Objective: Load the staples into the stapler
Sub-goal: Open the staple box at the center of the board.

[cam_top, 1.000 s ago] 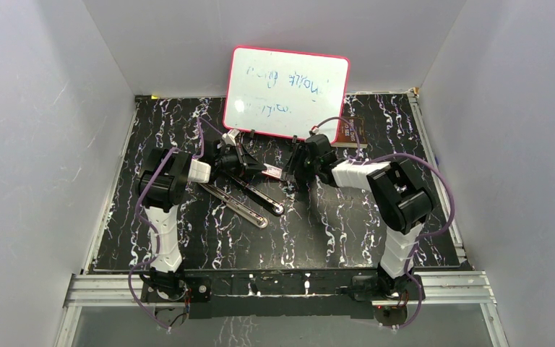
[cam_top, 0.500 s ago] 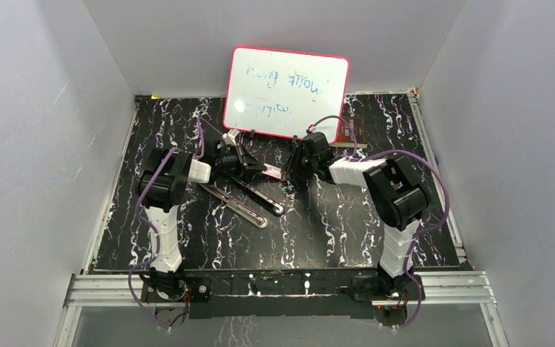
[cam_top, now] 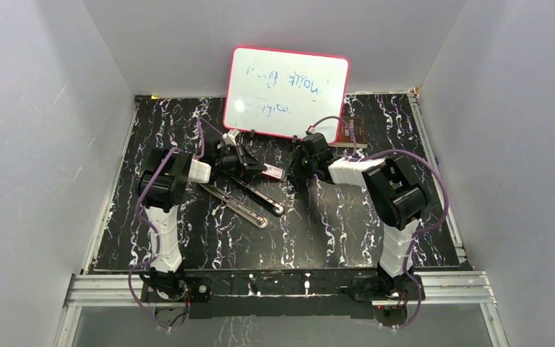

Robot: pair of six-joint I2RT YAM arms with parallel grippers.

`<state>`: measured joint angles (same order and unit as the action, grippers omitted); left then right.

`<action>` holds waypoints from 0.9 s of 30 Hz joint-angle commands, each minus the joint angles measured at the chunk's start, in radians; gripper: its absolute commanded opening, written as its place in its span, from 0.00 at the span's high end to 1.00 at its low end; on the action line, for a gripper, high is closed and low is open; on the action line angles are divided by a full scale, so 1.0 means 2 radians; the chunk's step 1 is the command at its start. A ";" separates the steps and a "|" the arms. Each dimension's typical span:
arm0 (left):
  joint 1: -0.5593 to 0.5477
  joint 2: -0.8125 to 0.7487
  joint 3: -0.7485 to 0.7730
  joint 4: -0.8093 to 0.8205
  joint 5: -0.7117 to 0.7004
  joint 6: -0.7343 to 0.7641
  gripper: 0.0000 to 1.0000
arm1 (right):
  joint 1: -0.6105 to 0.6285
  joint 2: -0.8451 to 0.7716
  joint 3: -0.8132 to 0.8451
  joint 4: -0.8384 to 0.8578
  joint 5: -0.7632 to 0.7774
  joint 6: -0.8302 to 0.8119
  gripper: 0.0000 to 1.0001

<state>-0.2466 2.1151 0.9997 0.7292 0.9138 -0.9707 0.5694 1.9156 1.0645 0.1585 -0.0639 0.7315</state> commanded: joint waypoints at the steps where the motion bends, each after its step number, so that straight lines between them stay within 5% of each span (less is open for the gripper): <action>1: -0.006 -0.015 -0.001 0.002 0.011 0.004 1.00 | 0.000 -0.007 -0.001 -0.047 0.036 -0.021 0.78; 15: -0.006 -0.016 0.001 0.000 0.012 0.006 1.00 | 0.000 -0.002 0.002 -0.054 0.001 -0.024 0.76; 27: -0.006 -0.016 0.001 -0.002 0.012 0.006 1.00 | 0.000 0.019 0.011 -0.063 -0.021 -0.030 0.85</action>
<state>-0.2493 2.1151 0.9997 0.7292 0.9138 -0.9699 0.5694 1.9106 1.0668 0.1215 -0.0929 0.6991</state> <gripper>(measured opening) 0.008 0.158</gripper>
